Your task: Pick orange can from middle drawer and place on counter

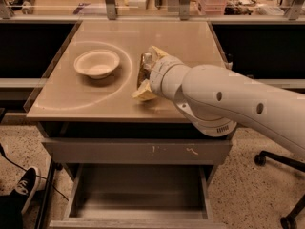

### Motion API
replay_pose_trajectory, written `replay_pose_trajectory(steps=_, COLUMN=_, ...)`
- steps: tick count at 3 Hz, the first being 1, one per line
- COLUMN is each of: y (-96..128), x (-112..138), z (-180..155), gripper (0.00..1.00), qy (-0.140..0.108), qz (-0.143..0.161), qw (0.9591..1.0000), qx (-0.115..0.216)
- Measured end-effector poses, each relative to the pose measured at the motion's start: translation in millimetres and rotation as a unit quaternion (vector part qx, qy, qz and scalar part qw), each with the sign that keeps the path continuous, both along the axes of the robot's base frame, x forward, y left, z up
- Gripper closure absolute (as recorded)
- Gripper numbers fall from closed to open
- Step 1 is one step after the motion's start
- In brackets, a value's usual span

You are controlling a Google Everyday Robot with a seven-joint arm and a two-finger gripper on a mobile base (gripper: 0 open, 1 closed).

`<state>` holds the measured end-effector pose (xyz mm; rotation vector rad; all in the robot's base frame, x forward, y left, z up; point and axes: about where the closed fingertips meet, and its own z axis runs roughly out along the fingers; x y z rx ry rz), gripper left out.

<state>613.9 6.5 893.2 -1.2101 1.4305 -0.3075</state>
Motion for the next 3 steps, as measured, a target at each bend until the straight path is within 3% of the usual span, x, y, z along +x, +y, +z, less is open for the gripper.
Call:
replay_pose_trajectory(steps=2, y=0.0, x=0.0, z=0.0, gripper=0.18, qy=0.000, qz=0.000, qw=1.0000, qx=0.000)
replay_pose_trajectory(steps=3, y=0.1, x=0.0, z=0.1, gripper=0.00, qy=0.000, qz=0.000, qw=1.0000, qx=0.000)
